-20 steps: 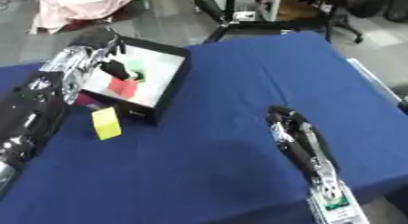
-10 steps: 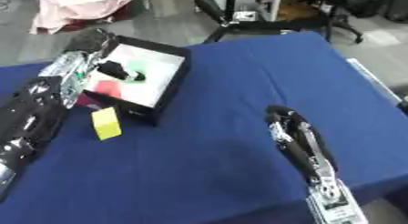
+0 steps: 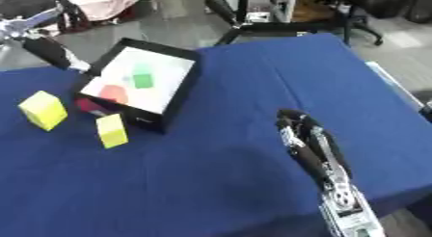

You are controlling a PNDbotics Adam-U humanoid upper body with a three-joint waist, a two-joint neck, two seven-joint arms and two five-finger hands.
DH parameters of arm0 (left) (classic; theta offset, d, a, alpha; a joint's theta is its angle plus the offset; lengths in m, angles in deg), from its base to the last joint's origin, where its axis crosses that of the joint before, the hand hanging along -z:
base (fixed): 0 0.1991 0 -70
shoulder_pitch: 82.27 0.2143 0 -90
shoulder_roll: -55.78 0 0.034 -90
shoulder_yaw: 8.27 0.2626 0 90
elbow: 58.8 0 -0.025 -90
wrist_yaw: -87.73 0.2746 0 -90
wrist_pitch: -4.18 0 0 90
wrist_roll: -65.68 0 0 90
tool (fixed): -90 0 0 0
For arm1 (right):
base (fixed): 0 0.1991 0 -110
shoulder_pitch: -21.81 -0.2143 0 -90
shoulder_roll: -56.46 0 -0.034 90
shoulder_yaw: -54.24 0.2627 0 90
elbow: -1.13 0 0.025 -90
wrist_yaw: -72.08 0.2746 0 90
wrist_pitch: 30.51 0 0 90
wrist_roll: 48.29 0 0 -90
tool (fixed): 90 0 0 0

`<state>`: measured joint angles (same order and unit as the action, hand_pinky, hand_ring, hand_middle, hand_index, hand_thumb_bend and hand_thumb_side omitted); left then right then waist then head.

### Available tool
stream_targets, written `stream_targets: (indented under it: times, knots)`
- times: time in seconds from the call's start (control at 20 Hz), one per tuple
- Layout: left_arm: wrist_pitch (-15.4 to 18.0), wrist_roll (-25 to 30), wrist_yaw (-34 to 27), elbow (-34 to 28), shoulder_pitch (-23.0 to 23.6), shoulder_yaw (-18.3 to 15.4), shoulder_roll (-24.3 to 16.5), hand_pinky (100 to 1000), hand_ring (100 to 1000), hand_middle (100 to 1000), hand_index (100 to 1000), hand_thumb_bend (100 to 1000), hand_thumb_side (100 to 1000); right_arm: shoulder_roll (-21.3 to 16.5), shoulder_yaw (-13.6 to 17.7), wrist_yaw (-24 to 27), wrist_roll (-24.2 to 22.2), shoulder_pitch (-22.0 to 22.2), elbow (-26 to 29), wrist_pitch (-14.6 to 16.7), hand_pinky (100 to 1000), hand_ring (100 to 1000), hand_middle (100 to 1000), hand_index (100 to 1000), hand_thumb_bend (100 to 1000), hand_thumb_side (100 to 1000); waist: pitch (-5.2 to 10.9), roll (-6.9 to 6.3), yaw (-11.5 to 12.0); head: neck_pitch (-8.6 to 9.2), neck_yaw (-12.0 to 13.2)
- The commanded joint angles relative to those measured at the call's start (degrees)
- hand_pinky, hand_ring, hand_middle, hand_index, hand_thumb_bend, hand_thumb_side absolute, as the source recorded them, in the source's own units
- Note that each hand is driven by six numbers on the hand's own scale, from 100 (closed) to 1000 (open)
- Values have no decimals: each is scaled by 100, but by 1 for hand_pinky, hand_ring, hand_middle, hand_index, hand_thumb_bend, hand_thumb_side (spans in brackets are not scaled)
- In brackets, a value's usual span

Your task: Pick up objects on the table and place them in the box.

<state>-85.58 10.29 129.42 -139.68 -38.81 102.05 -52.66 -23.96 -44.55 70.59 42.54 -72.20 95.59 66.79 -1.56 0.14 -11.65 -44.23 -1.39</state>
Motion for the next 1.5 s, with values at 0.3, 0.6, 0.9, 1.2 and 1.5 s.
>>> stream_targets:
  times: [0.3,0.6,0.9,1.2,1.5]
  knots:
    - [-132,1651,-836,-650,615,416,-601,684,524,557,748,768,447,-120,45,-29,27,-82,72,1,795,774,758,801,100,600,29,-38,-23,11,-34]
    - [-179,1735,-778,-193,700,532,-325,680,529,573,758,778,437,-114,39,-23,16,-86,70,-2,795,774,758,801,100,600,29,-28,-26,11,-39]
    - [-326,1372,-320,179,613,558,44,693,563,624,803,804,427,-102,38,-18,17,-86,72,-3,795,774,757,801,100,600,34,-15,-34,11,-44]
    - [-613,665,377,681,541,628,459,702,579,648,823,816,428,-91,40,-14,17,-87,72,-4,795,774,757,801,100,600,33,3,-44,11,-40]
    - [-813,109,826,1217,454,607,826,699,573,641,820,819,432,-81,37,-9,14,-87,72,-5,795,774,757,801,100,599,39,19,-48,11,-40]
